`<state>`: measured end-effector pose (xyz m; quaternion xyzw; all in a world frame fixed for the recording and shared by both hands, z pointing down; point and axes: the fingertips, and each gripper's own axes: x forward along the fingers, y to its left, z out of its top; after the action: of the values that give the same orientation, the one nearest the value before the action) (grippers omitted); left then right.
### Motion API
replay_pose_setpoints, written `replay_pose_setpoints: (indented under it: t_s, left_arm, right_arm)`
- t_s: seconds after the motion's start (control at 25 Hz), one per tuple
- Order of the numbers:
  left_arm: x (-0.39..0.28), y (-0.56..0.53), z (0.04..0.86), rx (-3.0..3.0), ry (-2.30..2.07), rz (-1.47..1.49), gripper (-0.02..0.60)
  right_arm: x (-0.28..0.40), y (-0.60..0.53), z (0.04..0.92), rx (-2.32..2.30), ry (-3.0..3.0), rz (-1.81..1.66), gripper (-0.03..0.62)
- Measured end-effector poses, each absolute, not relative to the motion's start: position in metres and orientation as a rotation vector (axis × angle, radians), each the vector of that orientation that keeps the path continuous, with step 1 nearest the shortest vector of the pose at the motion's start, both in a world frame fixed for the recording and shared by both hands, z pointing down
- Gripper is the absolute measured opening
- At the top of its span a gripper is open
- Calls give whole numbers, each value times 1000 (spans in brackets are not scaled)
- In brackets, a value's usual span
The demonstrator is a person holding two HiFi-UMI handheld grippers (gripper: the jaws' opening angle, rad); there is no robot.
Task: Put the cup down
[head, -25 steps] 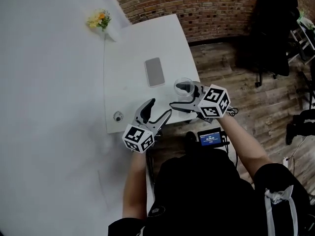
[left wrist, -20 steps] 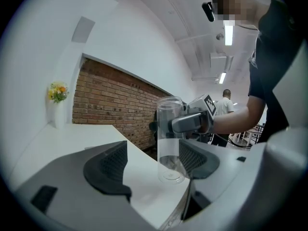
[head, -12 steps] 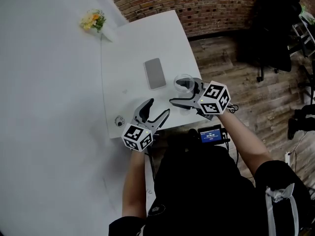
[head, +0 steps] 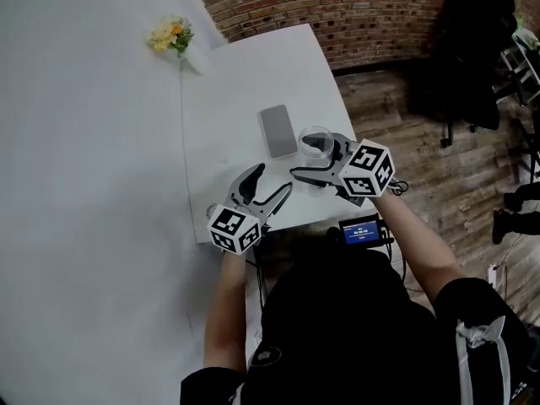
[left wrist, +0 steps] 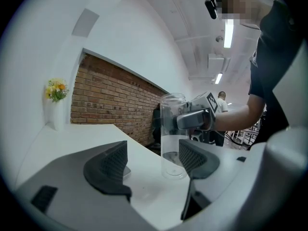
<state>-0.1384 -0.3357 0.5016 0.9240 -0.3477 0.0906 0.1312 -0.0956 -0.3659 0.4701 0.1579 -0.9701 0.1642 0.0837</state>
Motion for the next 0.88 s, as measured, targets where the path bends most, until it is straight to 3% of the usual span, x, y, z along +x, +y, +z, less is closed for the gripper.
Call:
replay_pose_setpoints:
  t_s: [0.88]
  left_arm:
    - [-144, -348, 492, 2655, -1051, 310, 330]
  right_arm:
    - [-118, -374, 477, 320, -2853, 444, 356]
